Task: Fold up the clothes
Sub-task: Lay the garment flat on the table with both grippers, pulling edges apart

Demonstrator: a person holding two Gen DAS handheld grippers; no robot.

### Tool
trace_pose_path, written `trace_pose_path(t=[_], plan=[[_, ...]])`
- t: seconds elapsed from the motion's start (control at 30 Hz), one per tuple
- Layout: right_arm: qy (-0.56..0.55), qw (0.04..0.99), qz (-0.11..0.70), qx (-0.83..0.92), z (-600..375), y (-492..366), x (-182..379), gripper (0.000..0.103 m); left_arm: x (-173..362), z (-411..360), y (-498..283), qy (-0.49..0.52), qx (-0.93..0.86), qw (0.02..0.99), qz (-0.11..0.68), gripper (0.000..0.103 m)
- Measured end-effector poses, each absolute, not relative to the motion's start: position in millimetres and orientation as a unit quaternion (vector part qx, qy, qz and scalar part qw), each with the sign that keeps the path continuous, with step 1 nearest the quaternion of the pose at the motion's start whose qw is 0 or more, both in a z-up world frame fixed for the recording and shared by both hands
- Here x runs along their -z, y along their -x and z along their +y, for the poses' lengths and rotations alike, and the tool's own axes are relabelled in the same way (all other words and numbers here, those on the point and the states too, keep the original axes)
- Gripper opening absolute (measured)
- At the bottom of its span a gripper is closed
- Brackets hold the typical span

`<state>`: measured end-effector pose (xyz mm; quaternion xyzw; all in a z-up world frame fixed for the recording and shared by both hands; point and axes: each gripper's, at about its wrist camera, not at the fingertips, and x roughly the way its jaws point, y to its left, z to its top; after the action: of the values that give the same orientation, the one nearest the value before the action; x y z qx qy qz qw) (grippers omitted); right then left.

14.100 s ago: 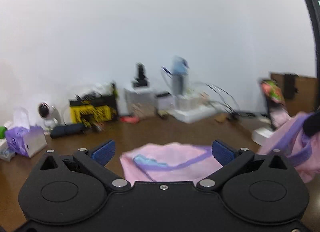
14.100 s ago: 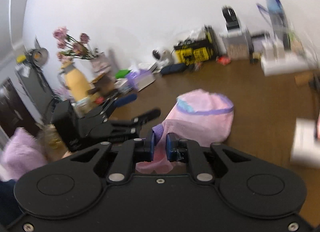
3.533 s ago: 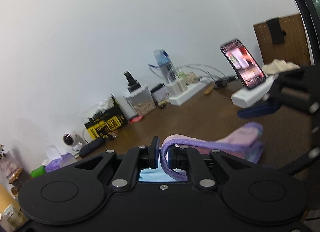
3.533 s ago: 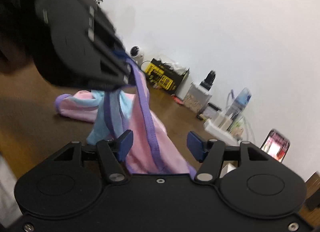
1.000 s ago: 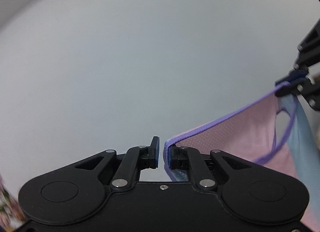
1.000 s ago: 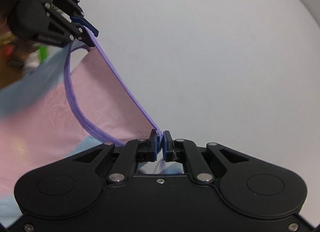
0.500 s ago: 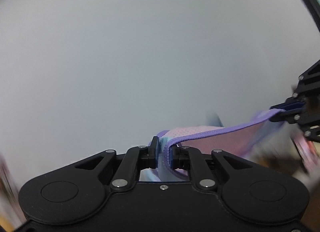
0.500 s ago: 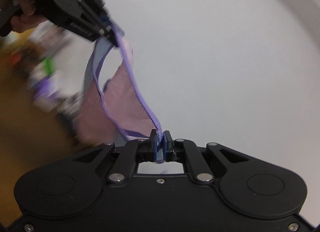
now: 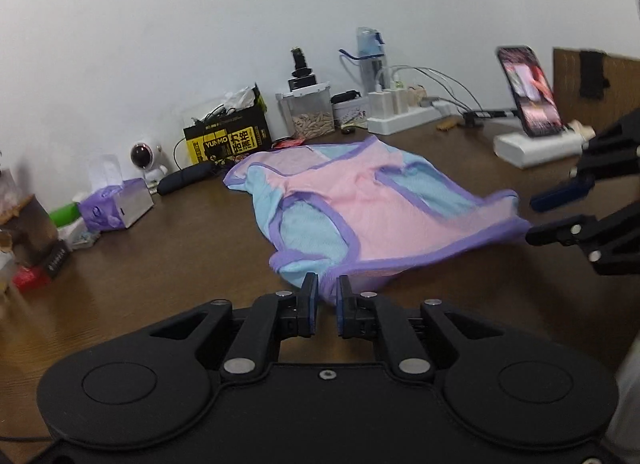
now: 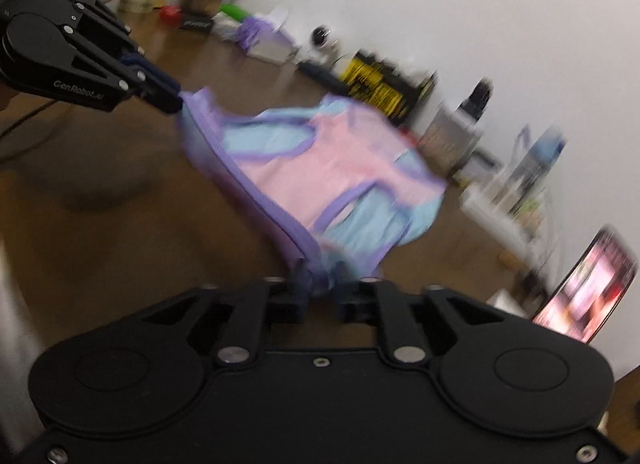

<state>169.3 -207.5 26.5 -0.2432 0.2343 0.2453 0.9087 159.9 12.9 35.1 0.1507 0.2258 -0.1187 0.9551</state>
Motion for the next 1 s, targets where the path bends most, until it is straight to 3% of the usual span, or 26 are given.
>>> trace_pose_path(t=[0.03,0.07,0.1,0.17,0.43,0.47,0.5,0.53,0.57,0.6,0.87,0.93,0.97,1.0], plan=[[0.229,0.910,0.236,-0.253,-215,-166,-32,0.046,-37,13,-151,-0.142,0.125,0.955,0.229,0.032],[0.217,0.910,0.239,-0.259,-223,-163,-36,0.058,-38,15,-143,-0.133,0.130,0.956,0.227,0.036],[0.208,0.912,0.235,-0.262,-229,-156,-40,0.064,-40,18,-138,-0.124,0.138,0.957,0.221,0.042],[0.195,0.917,0.223,-0.265,-234,-150,-48,0.064,-52,27,-147,-0.113,0.153,0.960,0.206,0.048],[0.108,0.925,0.266,-0.248,-235,-235,-35,0.063,-38,33,-240,-0.164,0.220,0.931,0.241,0.049],[0.093,0.921,0.279,-0.255,-237,-245,-31,0.058,-34,31,-247,-0.168,0.225,0.926,0.254,0.048],[0.083,0.917,0.290,-0.262,-240,-250,-29,0.039,-30,31,-253,-0.167,0.216,0.925,0.264,0.042],[0.073,0.912,0.300,-0.269,-242,-255,-26,0.030,-26,30,-257,-0.168,0.212,0.923,0.275,0.024],[0.062,0.907,0.311,-0.277,-244,-260,-24,0.014,-23,30,-259,-0.169,0.212,0.920,0.283,0.016],[0.052,0.902,0.321,-0.284,-246,-265,-22,0.009,-21,30,-260,-0.165,0.214,0.919,0.287,0.011],[0.032,0.921,0.312,-0.231,-257,-278,-26,0.010,-25,25,-265,-0.135,0.211,0.919,0.304,0.009],[0.042,0.912,0.332,-0.239,-254,-279,-21,0.018,-26,25,-263,-0.149,0.203,0.917,0.308,0.011],[0.047,0.908,0.337,-0.245,-252,-278,-19,0.027,-27,28,-263,-0.145,0.204,0.918,0.309,0.013],[0.047,0.910,0.331,-0.244,-254,-276,-20,0.033,-30,36,-264,-0.133,0.199,0.921,0.307,0.020]])
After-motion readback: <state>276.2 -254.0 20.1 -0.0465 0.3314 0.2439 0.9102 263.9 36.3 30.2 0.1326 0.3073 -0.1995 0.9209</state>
